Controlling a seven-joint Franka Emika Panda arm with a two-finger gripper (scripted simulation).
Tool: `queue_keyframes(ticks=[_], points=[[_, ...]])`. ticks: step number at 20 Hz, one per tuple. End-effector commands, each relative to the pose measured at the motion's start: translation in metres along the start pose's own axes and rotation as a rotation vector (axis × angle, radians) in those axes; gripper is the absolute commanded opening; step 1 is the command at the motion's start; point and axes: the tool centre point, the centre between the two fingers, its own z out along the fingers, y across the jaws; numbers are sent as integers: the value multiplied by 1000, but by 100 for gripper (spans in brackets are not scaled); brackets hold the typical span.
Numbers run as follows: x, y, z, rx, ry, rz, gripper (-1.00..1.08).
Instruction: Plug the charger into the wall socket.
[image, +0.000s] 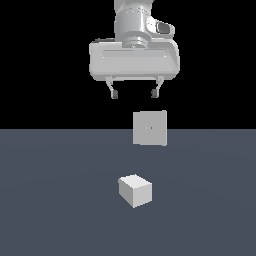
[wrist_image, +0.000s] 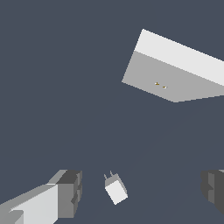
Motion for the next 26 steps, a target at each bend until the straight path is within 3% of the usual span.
queue_keyframes(ticks=[1,12,26], points=[[0,0,0,0,0,0,100],[-17,-6,18,4,3,-83,100],[-83,-15,83,19,14,-386,100]])
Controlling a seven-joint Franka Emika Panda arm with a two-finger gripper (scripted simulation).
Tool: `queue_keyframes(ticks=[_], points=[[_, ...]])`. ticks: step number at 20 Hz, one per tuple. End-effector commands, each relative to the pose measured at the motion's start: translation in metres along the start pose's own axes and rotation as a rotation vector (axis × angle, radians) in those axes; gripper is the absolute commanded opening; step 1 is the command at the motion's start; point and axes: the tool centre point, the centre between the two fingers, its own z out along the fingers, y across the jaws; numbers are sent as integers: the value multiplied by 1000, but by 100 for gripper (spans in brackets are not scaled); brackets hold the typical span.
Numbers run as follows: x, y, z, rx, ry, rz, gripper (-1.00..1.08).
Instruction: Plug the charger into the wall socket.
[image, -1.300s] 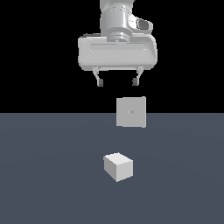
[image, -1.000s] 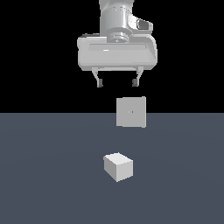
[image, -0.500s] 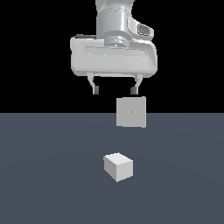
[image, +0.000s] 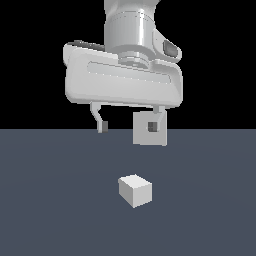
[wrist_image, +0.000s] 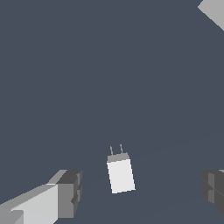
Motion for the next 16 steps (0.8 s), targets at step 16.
queue_keyframes(ticks=[16], points=[[-38,-9,41,9,7,-185,100]])
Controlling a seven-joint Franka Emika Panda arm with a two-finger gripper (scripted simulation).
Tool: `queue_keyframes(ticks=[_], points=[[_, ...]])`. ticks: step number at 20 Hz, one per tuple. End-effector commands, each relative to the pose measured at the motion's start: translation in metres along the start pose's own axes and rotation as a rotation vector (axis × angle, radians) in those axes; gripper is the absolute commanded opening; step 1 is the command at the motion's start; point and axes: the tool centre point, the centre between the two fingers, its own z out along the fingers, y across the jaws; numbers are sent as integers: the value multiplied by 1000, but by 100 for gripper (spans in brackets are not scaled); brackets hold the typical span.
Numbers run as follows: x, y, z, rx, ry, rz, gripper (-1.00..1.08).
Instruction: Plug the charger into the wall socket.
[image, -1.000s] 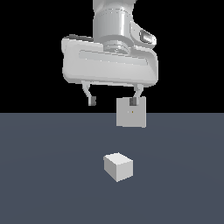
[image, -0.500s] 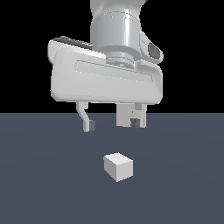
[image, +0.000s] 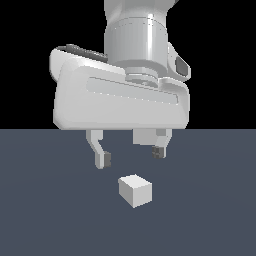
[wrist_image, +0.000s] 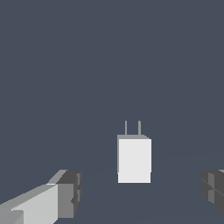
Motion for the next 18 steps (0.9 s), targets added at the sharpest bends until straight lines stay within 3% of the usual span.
queue_keyframes(ticks=[1,10,18], points=[[0,0,0,-1,1,-2,100],[1,1,3,-1,0,4,100],[0,0,34,-1,0,5,100]])
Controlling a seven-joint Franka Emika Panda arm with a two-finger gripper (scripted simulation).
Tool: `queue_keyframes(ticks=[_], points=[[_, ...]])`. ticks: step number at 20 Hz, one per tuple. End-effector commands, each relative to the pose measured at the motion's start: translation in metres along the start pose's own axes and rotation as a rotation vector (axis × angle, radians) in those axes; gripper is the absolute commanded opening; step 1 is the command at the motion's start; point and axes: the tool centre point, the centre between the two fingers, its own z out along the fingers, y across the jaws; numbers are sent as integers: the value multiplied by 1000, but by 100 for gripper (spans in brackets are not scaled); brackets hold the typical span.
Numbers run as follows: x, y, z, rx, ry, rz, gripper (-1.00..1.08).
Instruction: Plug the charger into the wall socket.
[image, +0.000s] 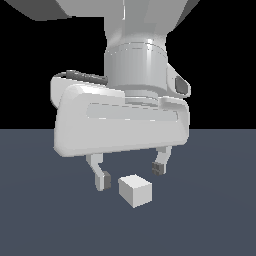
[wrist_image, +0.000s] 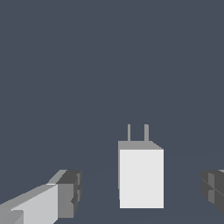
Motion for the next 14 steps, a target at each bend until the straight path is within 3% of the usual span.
queue_keyframes(ticks=[1,8,9,14], points=[[0,0,10,0,0,1,100],[0,0,22,0,0,1,100],[0,0,22,0,0,1,-100],[0,0,22,0,0,1,-100]])
